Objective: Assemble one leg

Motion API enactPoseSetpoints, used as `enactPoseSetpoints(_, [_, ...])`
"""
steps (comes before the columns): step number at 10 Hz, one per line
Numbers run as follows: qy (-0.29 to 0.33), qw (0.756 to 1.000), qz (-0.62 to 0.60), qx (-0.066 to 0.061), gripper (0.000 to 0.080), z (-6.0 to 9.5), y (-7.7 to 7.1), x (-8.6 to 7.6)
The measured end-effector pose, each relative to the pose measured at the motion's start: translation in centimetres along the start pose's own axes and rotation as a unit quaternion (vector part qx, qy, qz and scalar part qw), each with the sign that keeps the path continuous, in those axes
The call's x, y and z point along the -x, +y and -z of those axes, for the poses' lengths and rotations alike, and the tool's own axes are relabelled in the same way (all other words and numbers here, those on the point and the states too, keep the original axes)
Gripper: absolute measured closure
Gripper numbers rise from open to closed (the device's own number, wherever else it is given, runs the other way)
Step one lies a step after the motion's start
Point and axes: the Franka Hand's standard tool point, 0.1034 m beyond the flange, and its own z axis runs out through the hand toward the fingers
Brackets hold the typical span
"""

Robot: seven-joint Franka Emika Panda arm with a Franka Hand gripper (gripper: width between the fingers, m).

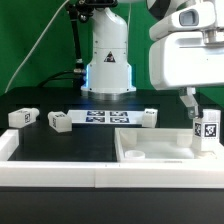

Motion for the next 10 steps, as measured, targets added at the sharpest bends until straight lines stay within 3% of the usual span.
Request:
enactPoseSetpoints(2, [-0.077,0.997,-0.006,-0.012,0.015,0.0,-0.2,1.2])
enactPoseSetpoints(3, [-0.099,0.995,-0.008,-0.016,0.015,0.1,0.2,0.9])
enactPoseSetpoints(7, [-0.063,0.998,-0.017,-0.007,0.015,-0.3,1.4,0.7])
enactPoseSetpoints(9, [-0.064,0.998,-0.017,-0.007,0.0423,-0.4,1.3,0.7])
enactPoseSetpoints(10, [-0.064,0.998,-0.017,-0.007,0.0508,-0.4,1.3,0.7])
